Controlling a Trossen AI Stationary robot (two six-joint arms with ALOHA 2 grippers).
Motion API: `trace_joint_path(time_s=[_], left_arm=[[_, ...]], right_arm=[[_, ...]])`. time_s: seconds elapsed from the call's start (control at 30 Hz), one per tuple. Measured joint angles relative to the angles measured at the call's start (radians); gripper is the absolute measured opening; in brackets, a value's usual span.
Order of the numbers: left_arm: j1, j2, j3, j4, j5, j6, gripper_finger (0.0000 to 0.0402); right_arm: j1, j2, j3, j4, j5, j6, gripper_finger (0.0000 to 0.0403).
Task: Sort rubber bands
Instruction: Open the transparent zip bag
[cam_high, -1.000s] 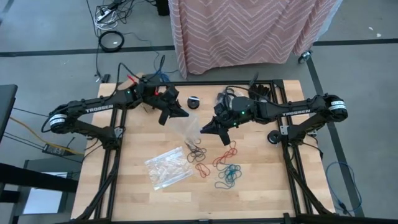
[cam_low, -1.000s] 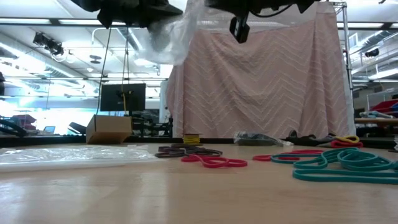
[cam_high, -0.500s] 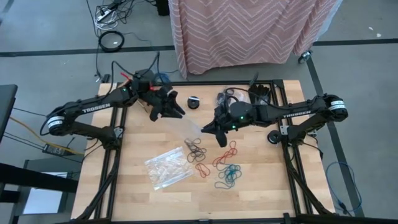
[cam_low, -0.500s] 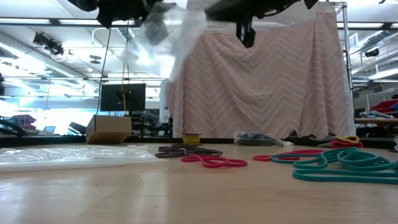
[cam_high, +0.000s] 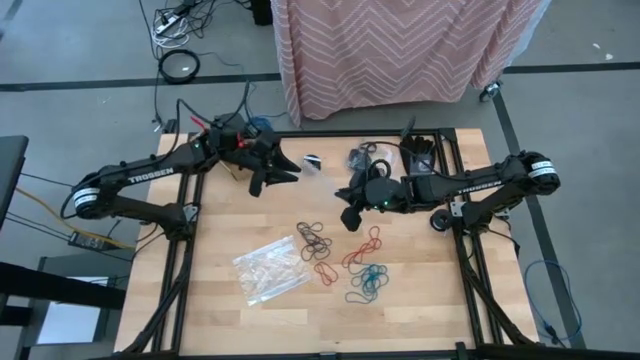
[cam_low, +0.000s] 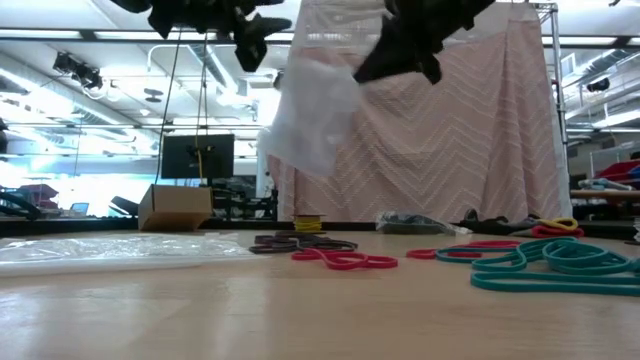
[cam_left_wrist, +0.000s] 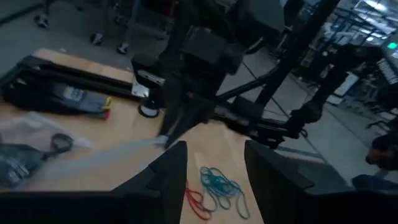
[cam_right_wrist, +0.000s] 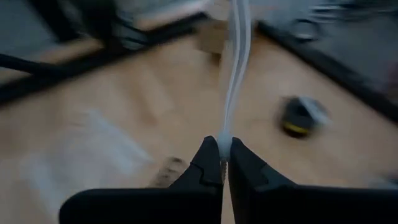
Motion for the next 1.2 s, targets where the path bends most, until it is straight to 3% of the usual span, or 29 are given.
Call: trace_joint_path(time_s=[0.17,0.37,0.53,0.73,0.87,1.2], left_arm=[[-0.053,0.000,0.000,0.013,-0.064,0.133,0.0168],[-0.135,0.000,0.000,-0.047,-0.211,0.404,0.0168],[-0.180,0.000,0.003,-0.071,-0.311,0.504,0.0168],[-0.228,0.051,0.129,-0.365,-0.412,0.652,0.0168],[-0.250,0.090,0.206,-0.440,-0.500,0.693,0.0167],[-0.257,0.155,0.240,-0.545,-0.492,0.767,0.0165]], right_arm=[[0.001,0.000,0.031,-0.111,0.064,-0.029,0.0001],[0.000,0.000,0.075,-0.168,0.029,-0.117,0.0001],[-0.008,0.000,0.099,-0.180,-0.014,-0.122,0.0001],[-0.023,0.008,0.099,-0.174,-0.109,-0.123,0.0001],[-0.024,0.028,0.099,-0.167,-0.141,-0.135,0.0001],[-0.024,0.082,0.136,-0.168,-0.174,-0.138,0.0001]])
